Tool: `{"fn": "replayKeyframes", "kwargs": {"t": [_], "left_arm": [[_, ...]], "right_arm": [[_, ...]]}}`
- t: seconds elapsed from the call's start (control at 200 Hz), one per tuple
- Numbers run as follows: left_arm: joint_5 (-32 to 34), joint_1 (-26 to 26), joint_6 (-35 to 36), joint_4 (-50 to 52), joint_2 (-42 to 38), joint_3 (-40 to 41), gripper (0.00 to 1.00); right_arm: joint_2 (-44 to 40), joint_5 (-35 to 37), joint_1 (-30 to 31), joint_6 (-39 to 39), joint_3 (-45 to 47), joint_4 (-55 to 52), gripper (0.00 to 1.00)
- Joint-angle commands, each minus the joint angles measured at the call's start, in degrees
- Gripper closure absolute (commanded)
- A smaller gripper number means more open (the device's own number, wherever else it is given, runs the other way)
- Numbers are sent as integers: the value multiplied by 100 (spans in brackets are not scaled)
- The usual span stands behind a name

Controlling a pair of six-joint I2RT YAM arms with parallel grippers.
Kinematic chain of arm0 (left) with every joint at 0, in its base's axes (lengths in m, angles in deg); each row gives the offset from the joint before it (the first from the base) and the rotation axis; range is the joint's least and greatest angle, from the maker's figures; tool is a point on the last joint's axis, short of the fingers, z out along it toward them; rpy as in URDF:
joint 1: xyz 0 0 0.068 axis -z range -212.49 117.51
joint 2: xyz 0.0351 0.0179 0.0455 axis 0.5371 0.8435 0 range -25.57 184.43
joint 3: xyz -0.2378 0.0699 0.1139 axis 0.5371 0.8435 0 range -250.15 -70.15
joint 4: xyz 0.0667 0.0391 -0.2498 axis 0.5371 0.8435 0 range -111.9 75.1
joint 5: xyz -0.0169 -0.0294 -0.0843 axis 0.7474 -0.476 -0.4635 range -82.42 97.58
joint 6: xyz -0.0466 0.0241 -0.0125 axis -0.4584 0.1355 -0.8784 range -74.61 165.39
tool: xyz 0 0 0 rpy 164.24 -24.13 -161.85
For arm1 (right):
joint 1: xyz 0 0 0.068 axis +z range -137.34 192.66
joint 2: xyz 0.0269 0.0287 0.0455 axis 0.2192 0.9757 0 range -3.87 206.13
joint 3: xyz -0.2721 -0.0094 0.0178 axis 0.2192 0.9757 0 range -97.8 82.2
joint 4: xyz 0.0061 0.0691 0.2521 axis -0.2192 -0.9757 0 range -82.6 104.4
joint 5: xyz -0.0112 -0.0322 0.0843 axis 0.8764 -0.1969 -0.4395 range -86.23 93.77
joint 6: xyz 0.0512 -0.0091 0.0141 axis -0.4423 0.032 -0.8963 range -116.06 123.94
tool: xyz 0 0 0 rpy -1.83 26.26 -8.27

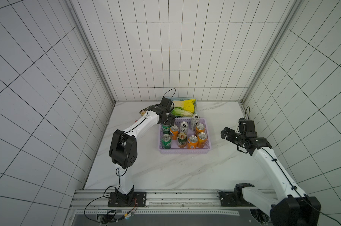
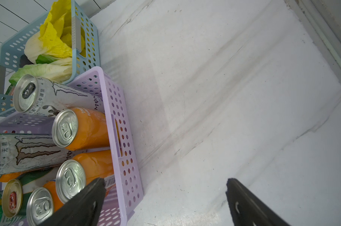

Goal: Take out the drinks from the basket
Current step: Pick up the drink from the basket.

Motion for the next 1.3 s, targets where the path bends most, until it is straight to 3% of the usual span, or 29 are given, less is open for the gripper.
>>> {"fn": "replayKeyframes", "kwargs": {"t": [0.0, 0.175, 0.62, 1.294], "left_arm": [[167, 21, 70, 257, 289, -409, 16], [251, 19, 17, 363, 609, -739, 22], [638, 169, 53, 704, 916, -729, 22], [322, 182, 128, 1402, 1083, -875, 23]], "right_arm": [[-70, 85, -49, 19, 177, -59, 1], [-67, 44, -55, -16, 250, -23, 0], [16, -25, -64, -52, 296, 74, 0], [38, -60, -60, -100, 373, 153, 0]]}}
